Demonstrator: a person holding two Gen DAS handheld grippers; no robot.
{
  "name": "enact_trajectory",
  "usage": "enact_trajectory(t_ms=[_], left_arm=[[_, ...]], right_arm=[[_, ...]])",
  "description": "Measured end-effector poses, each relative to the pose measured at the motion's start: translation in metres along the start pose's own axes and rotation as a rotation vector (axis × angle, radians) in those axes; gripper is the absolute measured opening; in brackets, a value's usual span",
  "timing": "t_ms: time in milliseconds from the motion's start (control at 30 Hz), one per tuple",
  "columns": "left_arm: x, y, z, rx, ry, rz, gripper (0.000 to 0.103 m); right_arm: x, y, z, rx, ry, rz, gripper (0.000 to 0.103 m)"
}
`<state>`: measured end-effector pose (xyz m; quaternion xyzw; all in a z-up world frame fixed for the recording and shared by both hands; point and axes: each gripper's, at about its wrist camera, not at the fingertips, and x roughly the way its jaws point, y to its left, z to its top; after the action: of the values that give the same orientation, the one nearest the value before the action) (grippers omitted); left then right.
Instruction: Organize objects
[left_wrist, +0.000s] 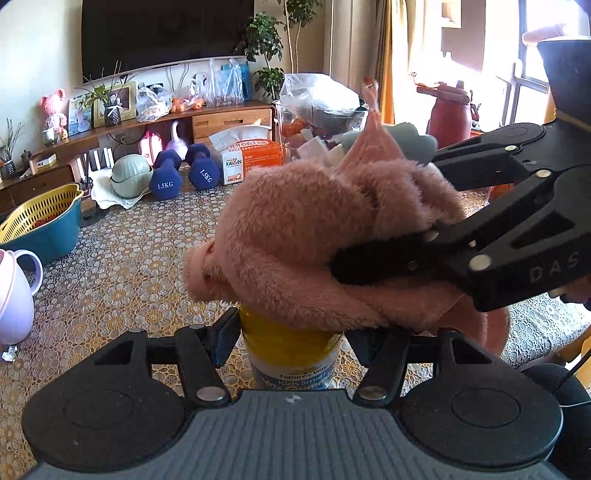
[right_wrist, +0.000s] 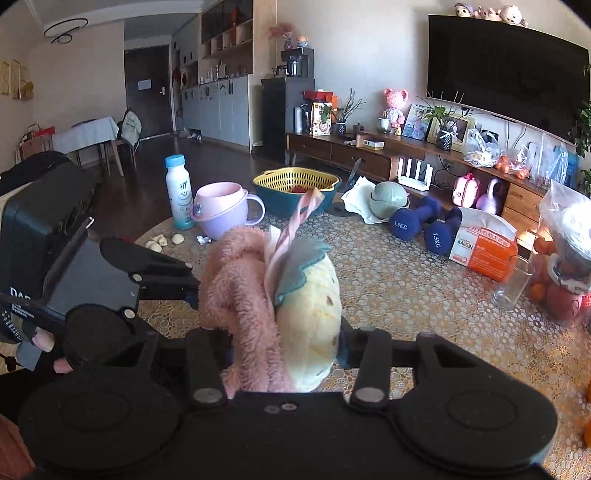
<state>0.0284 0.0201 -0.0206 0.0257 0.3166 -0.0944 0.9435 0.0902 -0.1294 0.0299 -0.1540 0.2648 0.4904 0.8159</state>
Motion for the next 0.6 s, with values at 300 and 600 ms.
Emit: enact_trajectory(t_ms=[300,600], left_arm=[[0.016,0.010,0.014,0.014,-0.024,0.009,0.061],[0.023,0.018,0.011,-0.007,-0.038,0.000,0.060]], right_arm=[[0.021,-0.025,0.008,0.046,0.015,-0.042,0.046],[0.052,-0.062,0.004,0.187,0.054,-0.039,0.046]])
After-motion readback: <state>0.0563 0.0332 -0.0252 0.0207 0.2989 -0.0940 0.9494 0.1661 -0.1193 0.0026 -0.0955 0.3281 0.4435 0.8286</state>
